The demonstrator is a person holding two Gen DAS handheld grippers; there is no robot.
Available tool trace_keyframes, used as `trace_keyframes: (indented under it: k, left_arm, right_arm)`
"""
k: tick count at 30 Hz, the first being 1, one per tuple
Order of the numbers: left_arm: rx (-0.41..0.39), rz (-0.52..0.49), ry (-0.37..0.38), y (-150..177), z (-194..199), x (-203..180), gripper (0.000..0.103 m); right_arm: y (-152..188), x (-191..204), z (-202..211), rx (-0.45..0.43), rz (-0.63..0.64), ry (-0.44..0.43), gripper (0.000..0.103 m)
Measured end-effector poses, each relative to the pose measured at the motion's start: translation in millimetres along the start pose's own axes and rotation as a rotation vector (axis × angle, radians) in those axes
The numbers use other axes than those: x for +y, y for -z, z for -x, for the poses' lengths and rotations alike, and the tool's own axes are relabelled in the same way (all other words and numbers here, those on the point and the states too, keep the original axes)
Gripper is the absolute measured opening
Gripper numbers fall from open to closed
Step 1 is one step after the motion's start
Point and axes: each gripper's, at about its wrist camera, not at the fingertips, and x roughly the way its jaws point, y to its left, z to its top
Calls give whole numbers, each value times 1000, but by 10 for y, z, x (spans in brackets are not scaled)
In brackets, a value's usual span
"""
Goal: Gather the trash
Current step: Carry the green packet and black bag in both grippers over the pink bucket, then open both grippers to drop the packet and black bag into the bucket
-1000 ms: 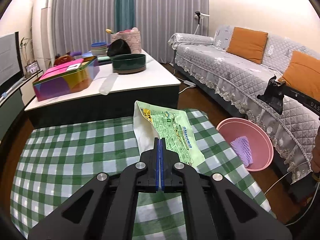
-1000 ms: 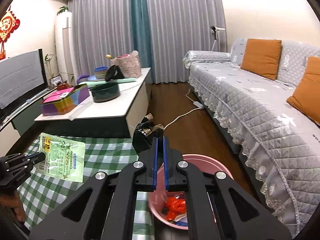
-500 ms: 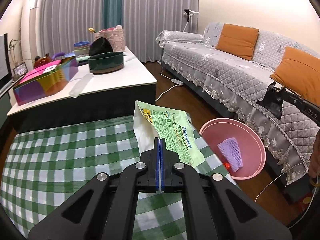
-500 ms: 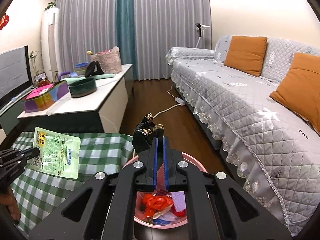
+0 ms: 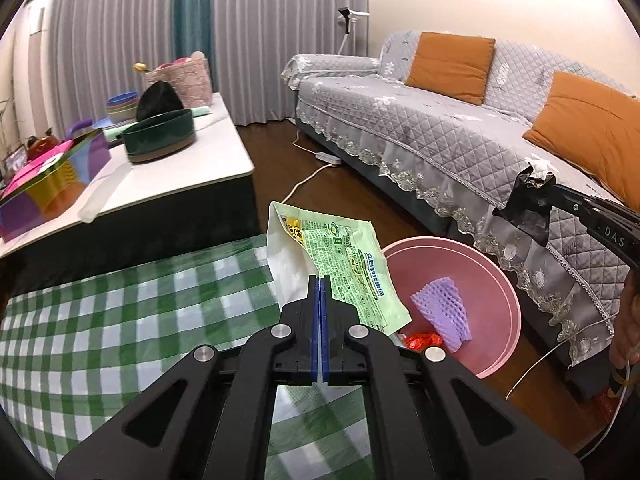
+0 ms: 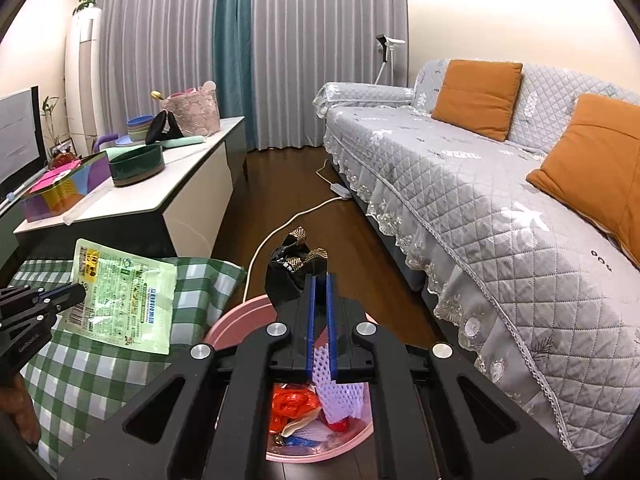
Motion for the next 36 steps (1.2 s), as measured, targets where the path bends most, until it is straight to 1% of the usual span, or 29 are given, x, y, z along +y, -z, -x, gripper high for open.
trace_keyframes:
  k: [11,12,14,15,16,17,18,19,21,23,25,26,28,30,31,32,33,35,36]
  left_arm:
    - [83,-81,21,-32,-444,-402,0]
    - [87,-85,26,-45,-476,-431,0]
    - [102,-98,59,-75,-542,-497,1]
    - [102,-109,82,-96,-560,-542,1]
    - [94,-118,93,-118,-562,-580,5]
    - [90,-123,94,-137,-561,-589,19]
    - [83,-122,93,-150,-546,-597,28]
    - [76,-116,92,-160,-526,-591,34]
    - [70,-104,97,-166,-476,-568,34]
    - [60,-99,100,-159,-389,-539,34]
    - [49,-90,102,-141,-265,-491,34]
    - [42,-82,104,-139,-199,-465,34]
    - [32,-68,108,-136,-81,-425,36]
    - [11,-56,106,-105,139,-371,47]
    - [1,-51,103,-89,217,-347,57]
    - [-15,-40,100,-62,360,-311,65]
    - [-25,-31,100,-38,461,-283,68]
    - [-37,-12,102,26,664,-223,80]
    - [-44,-6,100,65,775,-194,83]
  right_arm:
    - [69,-167,-276,50,-49,18,5]
    - [75,-178,-308,57,-53,16,6]
    - [93,-190,-373,83,-64,6,7]
    - [100,-192,-391,90,-68,6,11]
    - [102,-189,-399,93,-67,9,23]
    - [99,-190,-396,90,-66,17,30]
    - [94,-194,-388,86,-67,23,40]
    - [87,-201,-375,80,-71,29,44]
    - [72,-225,-349,74,-80,30,45]
    - [65,-249,-325,73,-92,27,51]
    - [53,-267,-271,67,-110,23,62]
    - [45,-266,-239,63,-115,21,66]
    - [28,-254,-156,50,-124,20,81]
    - [13,-226,-38,35,-132,14,88]
    - [8,-206,19,28,-132,9,90]
    - [2,-185,69,22,-128,6,92]
    - [-1,-150,144,15,-121,5,94]
    - [-1,-70,293,12,-113,-6,97]
    - [-5,-33,364,13,-113,-19,97]
